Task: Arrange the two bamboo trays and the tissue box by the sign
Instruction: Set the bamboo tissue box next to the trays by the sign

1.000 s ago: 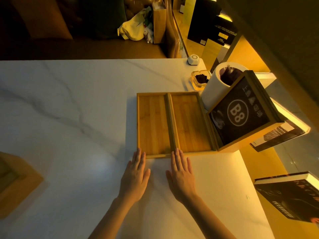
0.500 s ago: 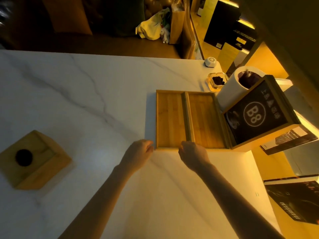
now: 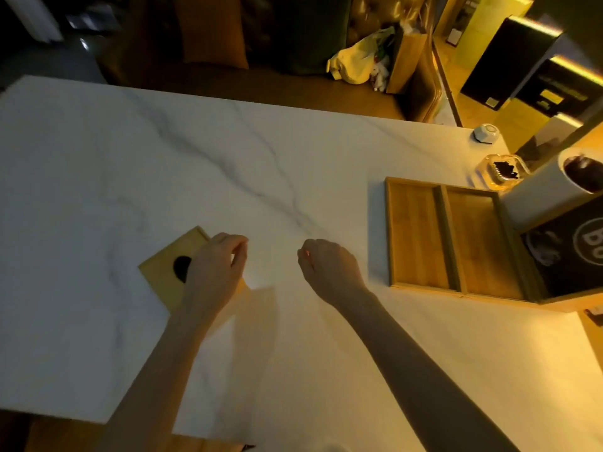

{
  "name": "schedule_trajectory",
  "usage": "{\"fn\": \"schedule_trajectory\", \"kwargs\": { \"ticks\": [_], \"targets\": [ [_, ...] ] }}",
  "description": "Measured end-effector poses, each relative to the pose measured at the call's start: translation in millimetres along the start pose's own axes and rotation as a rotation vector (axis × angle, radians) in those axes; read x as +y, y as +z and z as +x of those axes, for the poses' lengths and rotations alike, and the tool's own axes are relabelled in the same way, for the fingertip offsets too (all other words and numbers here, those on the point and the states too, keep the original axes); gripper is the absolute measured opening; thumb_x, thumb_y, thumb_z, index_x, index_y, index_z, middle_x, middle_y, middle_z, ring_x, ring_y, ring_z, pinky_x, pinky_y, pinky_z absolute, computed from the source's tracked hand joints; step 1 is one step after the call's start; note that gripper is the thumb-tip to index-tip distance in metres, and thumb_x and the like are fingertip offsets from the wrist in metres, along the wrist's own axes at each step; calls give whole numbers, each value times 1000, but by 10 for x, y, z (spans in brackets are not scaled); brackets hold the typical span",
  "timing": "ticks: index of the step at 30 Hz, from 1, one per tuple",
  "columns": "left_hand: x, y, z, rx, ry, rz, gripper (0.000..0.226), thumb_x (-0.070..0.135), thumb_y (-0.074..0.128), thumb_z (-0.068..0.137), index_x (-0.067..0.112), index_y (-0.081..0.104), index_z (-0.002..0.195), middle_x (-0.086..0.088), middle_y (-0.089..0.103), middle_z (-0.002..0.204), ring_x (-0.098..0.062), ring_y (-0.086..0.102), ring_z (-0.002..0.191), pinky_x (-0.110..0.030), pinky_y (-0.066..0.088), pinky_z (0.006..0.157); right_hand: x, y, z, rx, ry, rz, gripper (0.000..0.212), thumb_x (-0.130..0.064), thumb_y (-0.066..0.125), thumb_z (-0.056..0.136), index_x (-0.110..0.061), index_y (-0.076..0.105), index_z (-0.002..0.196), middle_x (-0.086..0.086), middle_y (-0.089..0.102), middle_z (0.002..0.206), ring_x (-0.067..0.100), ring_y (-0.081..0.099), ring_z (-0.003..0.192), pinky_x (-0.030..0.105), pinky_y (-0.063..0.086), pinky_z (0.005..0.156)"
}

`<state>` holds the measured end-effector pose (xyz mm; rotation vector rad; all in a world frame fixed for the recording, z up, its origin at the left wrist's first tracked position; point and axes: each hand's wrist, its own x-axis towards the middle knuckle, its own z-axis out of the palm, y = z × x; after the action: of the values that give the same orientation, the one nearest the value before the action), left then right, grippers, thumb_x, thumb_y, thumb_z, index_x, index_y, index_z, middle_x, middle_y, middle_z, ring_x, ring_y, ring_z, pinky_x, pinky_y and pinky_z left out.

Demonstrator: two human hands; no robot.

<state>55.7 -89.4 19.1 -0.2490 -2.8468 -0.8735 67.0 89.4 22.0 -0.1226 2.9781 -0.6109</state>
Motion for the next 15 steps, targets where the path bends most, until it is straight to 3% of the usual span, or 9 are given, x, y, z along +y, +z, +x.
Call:
{"fn": "schedule_trajectory", "kwargs": {
  "ticks": [3,6,9,12,13,15],
  "targets": [
    [-404,-142,-71,77,-61,29,22,9,47,90,0,59,105,-22,65,95,-35,61,78,-34,44,63,-322,254,18,5,43,115,34,-26,33,97,-9,52,119,11,60,118,26,55,108,37,45,88],
    [-852,-168,-119,88,-125,120,29,6,48,88,-2,51,116,-26,57,120,-40,53,109,-47,46,88,-530,581,-23,-60,93,247,45,-30,31,98,-11,31,139,7,40,144,22,34,133,35,29,108],
    [-1165,-152,-175,36,-298,99,47,12,48,89,-3,33,131,-28,34,141,-40,29,132,-53,29,107,-678,884,-65,-202,226,537,57,-40,30,97,-17,12,145,2,18,155,17,15,142,35,14,114],
    [-1298,-152,-223,-33,-540,-248,59,20,47,90,6,16,139,-21,21,149,-33,18,138,-46,21,112,-832,1079,-92,-304,349,774,65,-45,32,95,-21,0,145,-1,7,157,18,8,143,39,11,117],
    [-1316,-172,-227,-58,-631,-406,60,23,48,90,9,17,139,-18,25,148,-32,24,136,-45,25,111,-882,1124,-92,-310,368,814,68,-46,34,94,-21,-2,145,-1,7,157,19,9,143,41,12,117],
    [-1340,-208,-246,-65,-728,-675,47,25,51,88,15,34,131,-15,46,133,-32,41,125,-41,37,101,-961,1185,-76,-292,398,851,72,-46,38,92,-20,-2,145,0,13,156,21,14,142,42,17,116]
  ]
}}
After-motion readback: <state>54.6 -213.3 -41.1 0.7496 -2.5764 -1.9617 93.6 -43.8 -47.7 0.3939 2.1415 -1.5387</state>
